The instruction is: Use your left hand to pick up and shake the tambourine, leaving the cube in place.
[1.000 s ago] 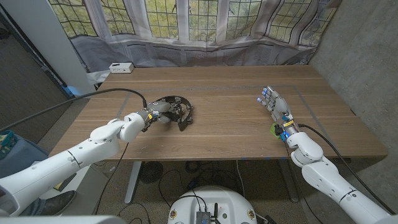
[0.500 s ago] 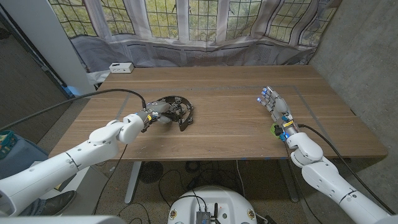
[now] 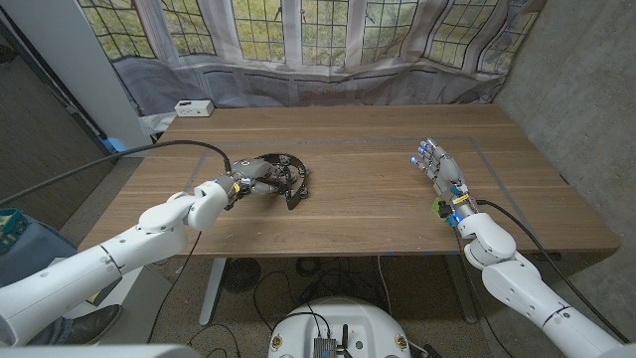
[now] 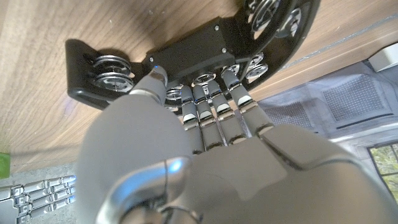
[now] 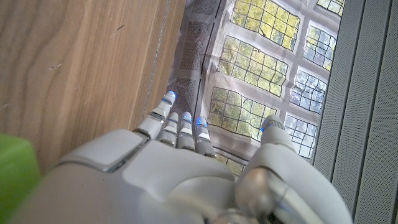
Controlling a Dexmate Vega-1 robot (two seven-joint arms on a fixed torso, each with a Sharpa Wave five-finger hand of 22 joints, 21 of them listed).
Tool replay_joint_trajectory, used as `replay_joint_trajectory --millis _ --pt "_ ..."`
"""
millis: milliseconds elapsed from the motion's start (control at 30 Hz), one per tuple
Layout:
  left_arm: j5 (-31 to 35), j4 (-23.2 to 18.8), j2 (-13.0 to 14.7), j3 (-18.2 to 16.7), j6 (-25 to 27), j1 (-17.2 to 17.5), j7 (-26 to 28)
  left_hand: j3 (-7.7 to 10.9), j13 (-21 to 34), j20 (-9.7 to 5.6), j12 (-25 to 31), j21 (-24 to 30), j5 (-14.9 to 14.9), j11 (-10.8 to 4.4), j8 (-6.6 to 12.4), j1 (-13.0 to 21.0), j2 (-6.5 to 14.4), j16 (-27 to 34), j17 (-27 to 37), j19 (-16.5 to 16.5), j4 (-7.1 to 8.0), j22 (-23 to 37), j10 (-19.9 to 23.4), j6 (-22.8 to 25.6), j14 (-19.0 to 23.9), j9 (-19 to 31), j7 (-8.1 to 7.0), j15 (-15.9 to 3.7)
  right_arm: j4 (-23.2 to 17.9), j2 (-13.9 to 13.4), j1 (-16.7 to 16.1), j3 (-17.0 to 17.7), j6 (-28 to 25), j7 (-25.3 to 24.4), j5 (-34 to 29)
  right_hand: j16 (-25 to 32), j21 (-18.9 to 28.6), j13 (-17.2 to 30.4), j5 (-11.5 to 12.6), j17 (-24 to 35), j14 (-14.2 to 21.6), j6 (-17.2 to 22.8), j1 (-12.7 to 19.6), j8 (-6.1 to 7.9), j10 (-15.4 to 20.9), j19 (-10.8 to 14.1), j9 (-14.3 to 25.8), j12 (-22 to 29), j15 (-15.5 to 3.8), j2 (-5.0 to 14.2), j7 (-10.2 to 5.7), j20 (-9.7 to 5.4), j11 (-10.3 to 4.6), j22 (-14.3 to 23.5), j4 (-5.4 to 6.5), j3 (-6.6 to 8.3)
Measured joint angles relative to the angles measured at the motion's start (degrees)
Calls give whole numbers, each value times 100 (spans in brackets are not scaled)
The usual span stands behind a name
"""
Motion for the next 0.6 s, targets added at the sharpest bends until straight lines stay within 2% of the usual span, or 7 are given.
replay_joint_trajectory --millis 67,167,267,333,367,600 --pt "-18 -66 26 -63 8 59 43 -12 -11 21 16 -19 0 51 0 -110 107 0 3 -20 94 5 13 25 -19 0 24 19 4 2 -1 1 13 0 -4 0 0 0 0 0 0 0 0 0 0 0 0 0 0 0 0 0 0 0 0 0" --pt "-71 -137 40 -136 21 134 139 -70 -52 65 38 -63 0 96 0 -529 234 0 0 -65 340 16 -33 -2 -72 0 89 72 10 3 -1 2 18 0 -6 0 0 0 0 0 0 0 0 0 0 0 0 0 0 0 0 0 0 0 0 0" --pt "-130 -176 49 -174 23 174 250 -140 -100 111 38 -118 -39 209 -7 -883 320 0 -13 -110 550 16 -147 -201 -165 -20 155 165 12 3 -1 3 19 0 -6 0 0 0 0 0 0 0 0 0 0 0 0 0 0 0 0 0 0 0 0 0" --pt "-161 -176 49 -174 34 174 321 -193 -131 148 38 -152 -50 267 -28 -1048 316 0 -13 -148 614 16 -226 -349 -234 -26 160 235 14 3 -1 4 19 0 -6 0 0 0 0 0 0 0 0 0 0 0 0 0 0 0 0 0 0 0 0 0" --pt "-169 -297 76 -316 41 320 352 -221 -143 167 30 -176 -64 260 -49 -1120 303 0 -25 -166 642 16 -277 -398 -266 -27 162 264 14 3 -1 4 20 1 -7 0 0 0 0 0 0 0 0 0 0 0 0 0 0 0 0 0 0 0 0 0" --pt "-264 -427 104 -428 170 449 555 -397 -241 302 11 -332 -92 287 -50 -1569 131 -28 -40 -360 817 16 -677 -909 -710 -80 186 319 16 6 -2 7 20 2 -7 0 0 0 0 0 0 0 0 0 0 0 0 0 0 0 0 0 0 0 0 0"
